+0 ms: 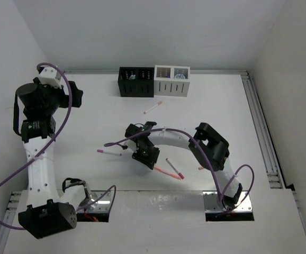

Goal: Sort the stationery into containers
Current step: Pick up the pen from the center of the board.

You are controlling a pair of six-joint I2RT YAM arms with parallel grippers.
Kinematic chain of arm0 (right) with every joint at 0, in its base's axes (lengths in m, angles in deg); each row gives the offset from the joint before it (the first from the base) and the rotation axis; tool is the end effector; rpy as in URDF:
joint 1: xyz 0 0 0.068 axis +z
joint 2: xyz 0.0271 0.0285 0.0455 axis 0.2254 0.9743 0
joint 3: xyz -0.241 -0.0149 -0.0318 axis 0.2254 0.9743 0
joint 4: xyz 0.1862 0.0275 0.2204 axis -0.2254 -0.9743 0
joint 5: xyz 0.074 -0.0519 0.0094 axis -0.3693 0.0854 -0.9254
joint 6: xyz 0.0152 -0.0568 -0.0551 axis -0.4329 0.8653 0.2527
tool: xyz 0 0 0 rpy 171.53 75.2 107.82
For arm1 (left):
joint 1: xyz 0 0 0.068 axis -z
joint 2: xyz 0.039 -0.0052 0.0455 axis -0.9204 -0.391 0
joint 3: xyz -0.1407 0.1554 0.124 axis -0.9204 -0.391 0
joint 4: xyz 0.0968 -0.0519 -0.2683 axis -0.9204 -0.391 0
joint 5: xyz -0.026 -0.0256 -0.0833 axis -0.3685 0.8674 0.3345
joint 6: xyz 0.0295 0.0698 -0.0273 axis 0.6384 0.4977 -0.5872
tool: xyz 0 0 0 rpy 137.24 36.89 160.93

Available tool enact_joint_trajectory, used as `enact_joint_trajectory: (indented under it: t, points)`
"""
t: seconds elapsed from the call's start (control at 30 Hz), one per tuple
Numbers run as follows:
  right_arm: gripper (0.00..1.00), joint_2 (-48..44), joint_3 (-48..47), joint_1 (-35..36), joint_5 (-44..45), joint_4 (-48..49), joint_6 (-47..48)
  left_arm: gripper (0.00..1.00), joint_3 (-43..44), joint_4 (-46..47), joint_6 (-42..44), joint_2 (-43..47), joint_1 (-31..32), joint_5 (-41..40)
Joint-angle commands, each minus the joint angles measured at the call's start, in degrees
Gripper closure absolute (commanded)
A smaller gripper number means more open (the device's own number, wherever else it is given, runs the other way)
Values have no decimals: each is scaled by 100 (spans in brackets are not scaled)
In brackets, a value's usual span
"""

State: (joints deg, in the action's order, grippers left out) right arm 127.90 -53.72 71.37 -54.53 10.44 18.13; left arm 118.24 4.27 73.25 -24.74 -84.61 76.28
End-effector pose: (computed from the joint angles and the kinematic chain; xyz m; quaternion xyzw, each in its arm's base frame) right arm 0.2070 0.3502 0.0643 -0.4799 0.8749 0.0651 0.0028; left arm 0.2842 0.0596 0.3828 0.0244 0.7694 -0.0650 0.6350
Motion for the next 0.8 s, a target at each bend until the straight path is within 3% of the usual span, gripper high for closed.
enact_joint_trajectory:
  t: [0.0, 0.4, 0.43, 0.57, 0.7, 0.77]
  points:
    - [62, 113, -227, -7, 132, 86, 38, 0, -39, 326, -246, 19, -57, 155]
    - [71, 253, 239, -122, 8, 402, 257, 0, -48, 467, -282, -69, -57, 208]
    - [73, 254, 257, -122, 17, 446, 266, 0, -48, 476, -291, -86, -57, 208]
    - [97, 157, 257, -174, 35, 543, 363, 0, -56, 520, -308, -130, -57, 216]
    - [100, -333, 152, -227, -253, 684, 635, 0, -109, 704, -623, -200, -179, 304]
    - [100, -536, -215, -410, -596, 649, 758, 0, -118, 914, -808, -270, -346, 759]
